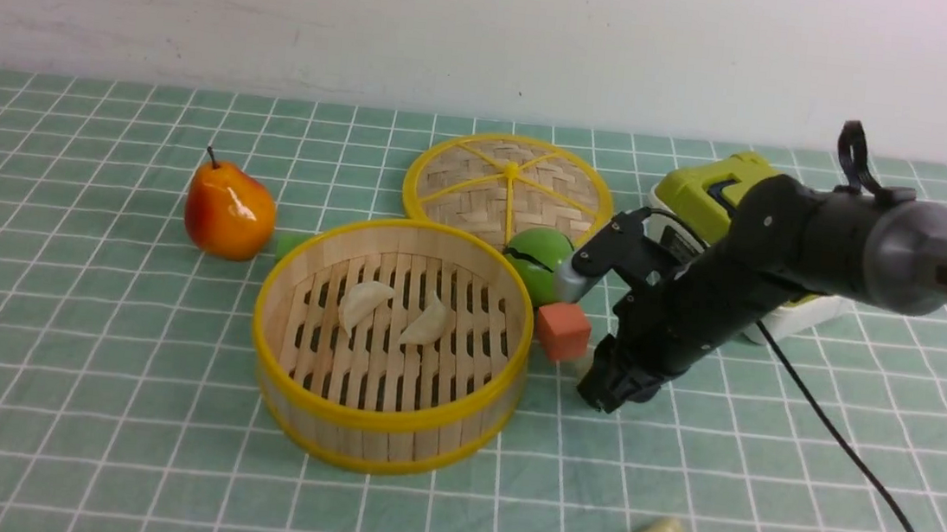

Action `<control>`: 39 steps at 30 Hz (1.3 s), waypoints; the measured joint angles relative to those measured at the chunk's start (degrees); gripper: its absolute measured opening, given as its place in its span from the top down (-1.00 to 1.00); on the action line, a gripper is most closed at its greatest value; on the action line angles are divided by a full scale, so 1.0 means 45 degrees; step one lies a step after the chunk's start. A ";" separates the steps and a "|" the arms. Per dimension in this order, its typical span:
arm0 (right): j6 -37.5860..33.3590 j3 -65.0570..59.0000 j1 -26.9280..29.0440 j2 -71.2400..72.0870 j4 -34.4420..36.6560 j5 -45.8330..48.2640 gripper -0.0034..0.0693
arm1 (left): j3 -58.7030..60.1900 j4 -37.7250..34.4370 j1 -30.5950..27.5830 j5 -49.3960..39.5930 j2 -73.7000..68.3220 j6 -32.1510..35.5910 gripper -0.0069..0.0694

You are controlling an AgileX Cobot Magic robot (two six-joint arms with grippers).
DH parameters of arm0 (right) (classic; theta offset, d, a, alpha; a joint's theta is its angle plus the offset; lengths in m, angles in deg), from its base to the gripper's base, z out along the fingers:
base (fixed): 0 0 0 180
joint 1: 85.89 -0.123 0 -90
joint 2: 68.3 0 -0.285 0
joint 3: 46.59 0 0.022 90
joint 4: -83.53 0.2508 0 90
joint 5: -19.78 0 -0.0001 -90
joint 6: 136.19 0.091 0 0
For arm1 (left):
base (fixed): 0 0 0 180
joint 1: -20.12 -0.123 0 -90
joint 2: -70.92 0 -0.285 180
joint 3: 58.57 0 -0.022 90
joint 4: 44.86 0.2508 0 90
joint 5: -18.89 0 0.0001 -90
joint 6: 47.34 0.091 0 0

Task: Put the dumplings into the steamer on the table with the blue tablecloth.
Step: 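Reach for and grasp a dumpling lying on the table beside the steamer, then place the dumpling in the bamboo steamer basket with the right gripper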

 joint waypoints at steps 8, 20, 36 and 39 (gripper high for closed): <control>0.4557 0.1991 -0.0086 0.1675 0.0787 0.2396 0.33 | 0.0737 0.0103 0.0000 0.1011 0.1430 -0.0107 0.86; 0.5401 0.2412 -0.3931 0.0235 0.5323 -0.1874 0.33 | 0.1520 0.0103 0.0000 0.2423 0.2761 -0.0216 0.86; 0.5283 0.2351 -0.4287 -0.1428 0.5352 -0.3279 -0.13 | 0.1530 0.0103 0.0000 0.2488 0.3032 -0.0297 0.85; 0.5283 0.2351 -0.4173 -0.1316 0.5352 -0.3263 -0.32 | 0.1530 0.0103 0.0000 0.2497 0.3032 -0.0308 0.85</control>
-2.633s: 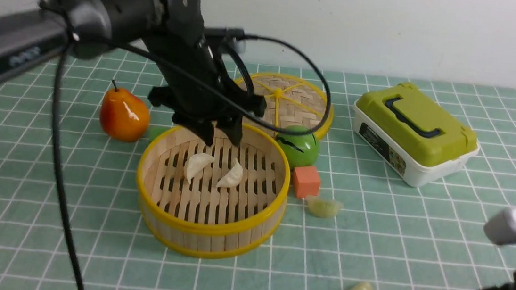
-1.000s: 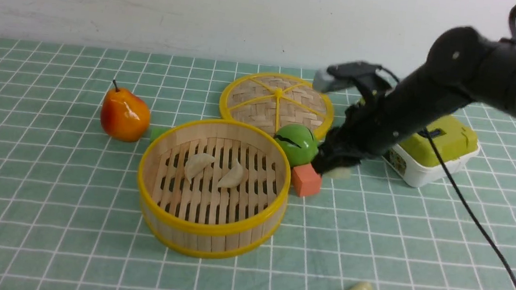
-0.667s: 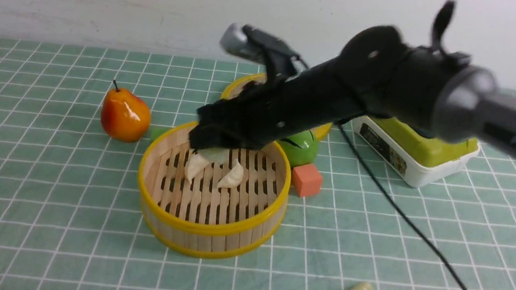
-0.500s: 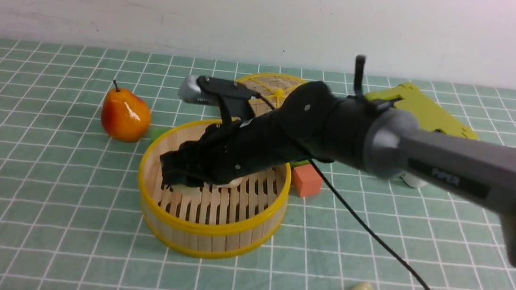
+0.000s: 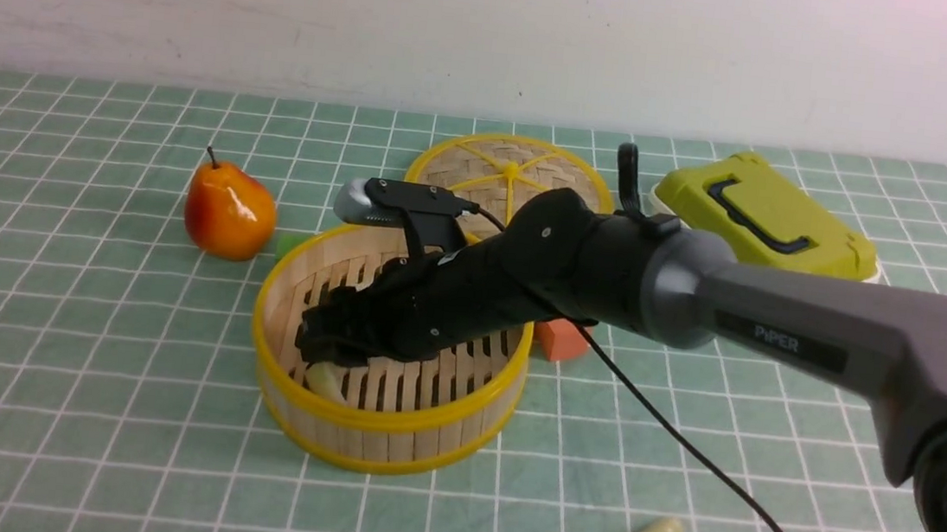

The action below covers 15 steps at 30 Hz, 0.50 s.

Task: Put the dumplings into the steamer on the table with the blue tablecloth.
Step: 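Place the dumpling in the bamboo steamer basket with the right gripper, then reach for and grasp a dumpling lying on the table beside the steamer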

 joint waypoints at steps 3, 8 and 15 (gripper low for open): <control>0.0087 0.0000 0.0337 0.0268 0.0000 0.0460 -0.40 | 0.0000 0.0000 0.0000 0.0005 0.0000 0.0000 0.84; 0.0770 0.0000 0.1622 0.1630 -0.0115 0.2972 -0.38 | 0.0000 0.0000 0.0000 0.0005 0.0000 0.0000 0.83; 0.2914 -0.1186 0.3444 0.5007 -0.3519 0.7013 -0.18 | 0.0000 -0.0394 0.0000 0.0063 0.0000 -0.0015 0.81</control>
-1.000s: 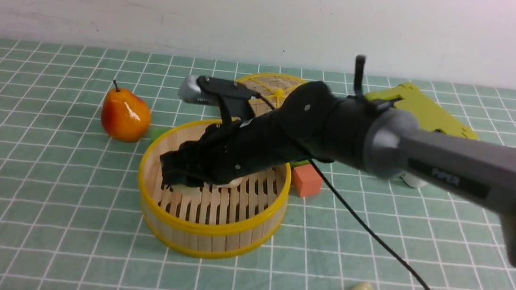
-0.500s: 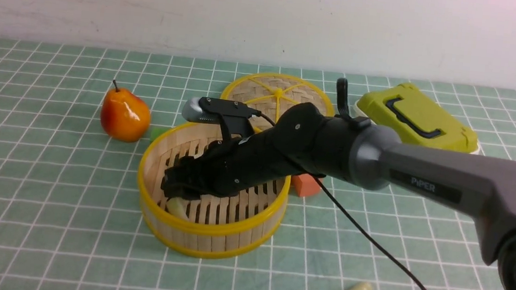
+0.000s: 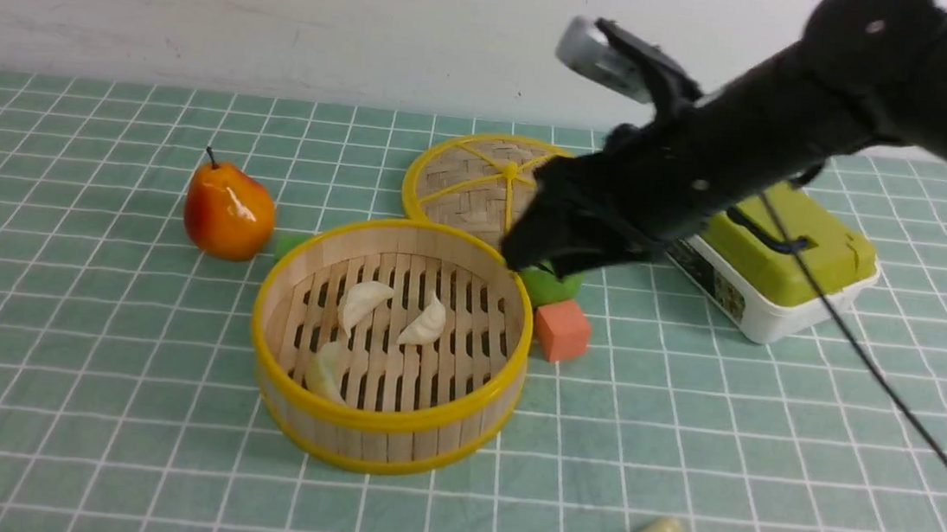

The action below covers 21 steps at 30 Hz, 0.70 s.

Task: Put the dumplings into the steamer on the table with the blue tablecloth.
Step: 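Reach for and grasp a dumpling lying on the table beside the steamer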

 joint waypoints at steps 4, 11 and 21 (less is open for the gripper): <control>0.2096 -0.3380 -0.0129 0.1833 -0.3336 -0.0325 -0.15 | 0.0082 -0.0124 0.0000 0.0397 0.0000 0.0000 0.81; 0.5964 -0.9389 -0.0153 0.4330 -0.4032 -0.6535 -0.20 | 0.0780 -0.0113 0.0000 0.1242 0.0000 -0.0026 0.81; 0.5938 -1.0828 -0.0279 0.2611 -0.2418 -0.9731 -0.30 | 0.0863 -0.0113 0.0000 0.1970 0.0000 -0.0026 0.80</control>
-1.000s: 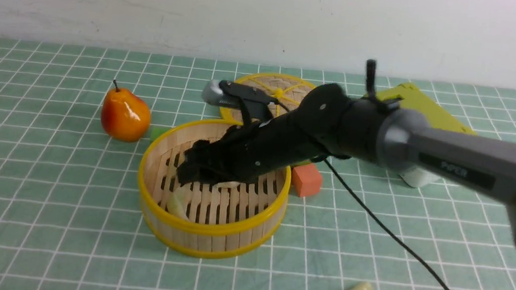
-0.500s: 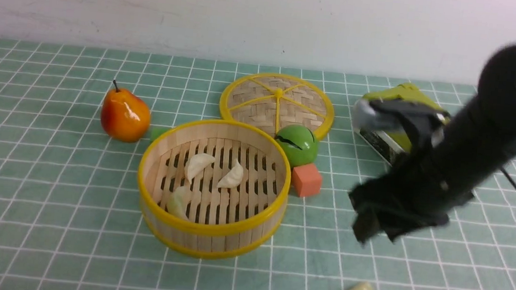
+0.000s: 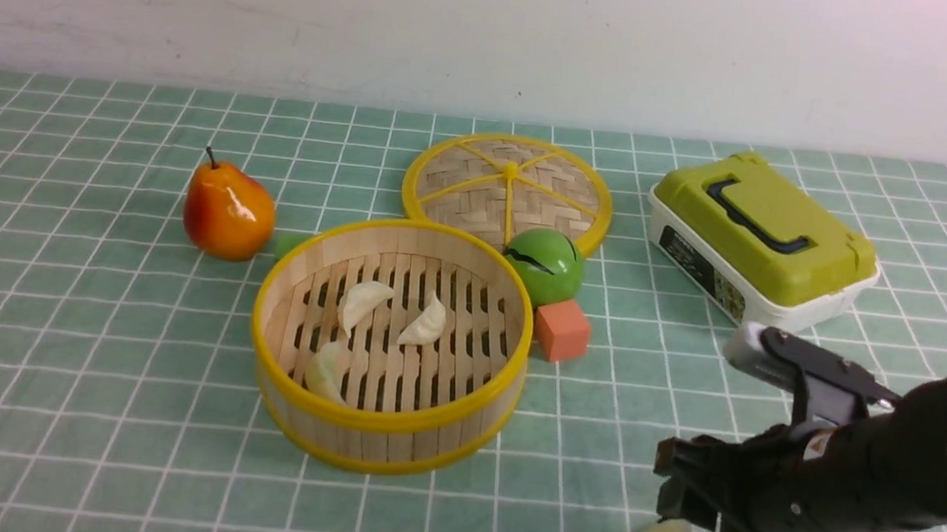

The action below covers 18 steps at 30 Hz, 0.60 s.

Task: Put the dumplings into the steamer on the table with the blue tablecloth.
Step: 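Reach for and grasp a dumpling lying on the table beside the steamer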

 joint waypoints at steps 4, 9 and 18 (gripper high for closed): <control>-0.0130 0.0091 -0.0644 -0.0269 0.0075 -0.0085 -0.30 | 0.0000 0.0000 0.0000 0.0054 0.0000 0.0000 0.78; -0.0531 0.0091 -0.1344 -0.0309 0.0045 -0.0077 -0.24 | 0.0000 0.0000 0.0000 0.0065 0.0000 0.0000 0.77; -0.0602 0.0326 -0.1524 -0.0682 -0.0783 -0.0097 0.16 | 0.0000 0.0000 0.0000 0.0068 0.0000 0.0000 0.75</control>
